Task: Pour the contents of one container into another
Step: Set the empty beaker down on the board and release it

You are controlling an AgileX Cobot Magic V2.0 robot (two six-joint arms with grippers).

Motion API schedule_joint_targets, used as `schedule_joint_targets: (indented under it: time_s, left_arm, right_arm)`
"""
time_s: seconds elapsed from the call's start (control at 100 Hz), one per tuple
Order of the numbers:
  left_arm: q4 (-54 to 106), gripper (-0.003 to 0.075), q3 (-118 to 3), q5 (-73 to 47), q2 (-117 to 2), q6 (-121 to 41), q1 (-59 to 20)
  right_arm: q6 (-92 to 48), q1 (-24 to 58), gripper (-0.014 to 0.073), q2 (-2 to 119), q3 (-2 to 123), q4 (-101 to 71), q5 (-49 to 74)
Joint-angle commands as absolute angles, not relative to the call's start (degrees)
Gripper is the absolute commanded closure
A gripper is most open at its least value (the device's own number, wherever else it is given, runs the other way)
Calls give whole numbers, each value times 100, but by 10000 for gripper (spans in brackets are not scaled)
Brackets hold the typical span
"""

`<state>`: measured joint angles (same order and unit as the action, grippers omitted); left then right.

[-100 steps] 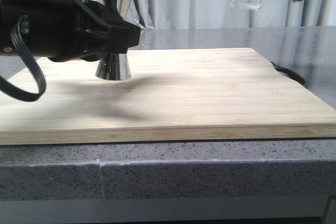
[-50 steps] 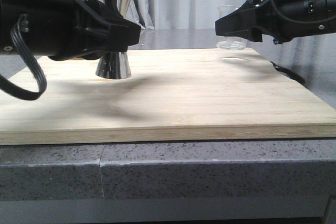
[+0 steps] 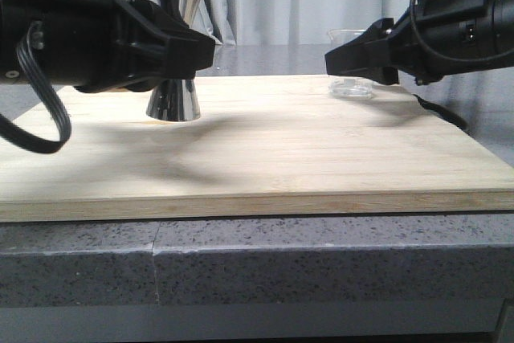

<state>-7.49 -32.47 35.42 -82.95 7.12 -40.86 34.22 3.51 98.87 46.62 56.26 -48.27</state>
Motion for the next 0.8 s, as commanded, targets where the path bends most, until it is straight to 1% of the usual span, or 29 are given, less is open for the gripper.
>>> schedule_joint_targets:
  time_s: [0.0, 0.45, 0.53, 0.62, 0.63, 0.64, 0.69, 0.79]
  left_arm:
    - [-725, 739, -3388, 4080, -8088, 785, -4138]
    - [-725, 739, -3388, 4080, -8088, 785, -4138]
    - [-725, 739, -3388, 4080, -8088, 785, -4138]
    - [-725, 739, -3388, 4090, -8088, 785, -4138]
    - [-725, 739, -3388, 4085, -8088, 785, -4138]
    - [-725, 739, -3388, 4085, -8088, 785, -4138]
    - [-725, 739, -3388, 4085, -8088, 785, -4138]
    - [-725, 739, -3388, 4085, -8088, 785, -4138]
  right_arm:
    - [3366, 363, 305, 9734, 4786, 5537, -5246]
    - [3225, 363, 293, 9821, 4786, 5593, -5248]
    - [3225, 363, 246, 9821, 4786, 5581, -5248]
    - [3225, 363, 143, 9821, 4786, 5472, -5248]
    - [3235, 363, 143, 9821, 4786, 5472, -5248]
    - [3235, 363, 122, 9821, 4786, 5438, -5248]
    - [3235, 363, 81, 9821, 4786, 5357, -5248]
    - [3235, 363, 34, 9821, 4786, 5260, -5248]
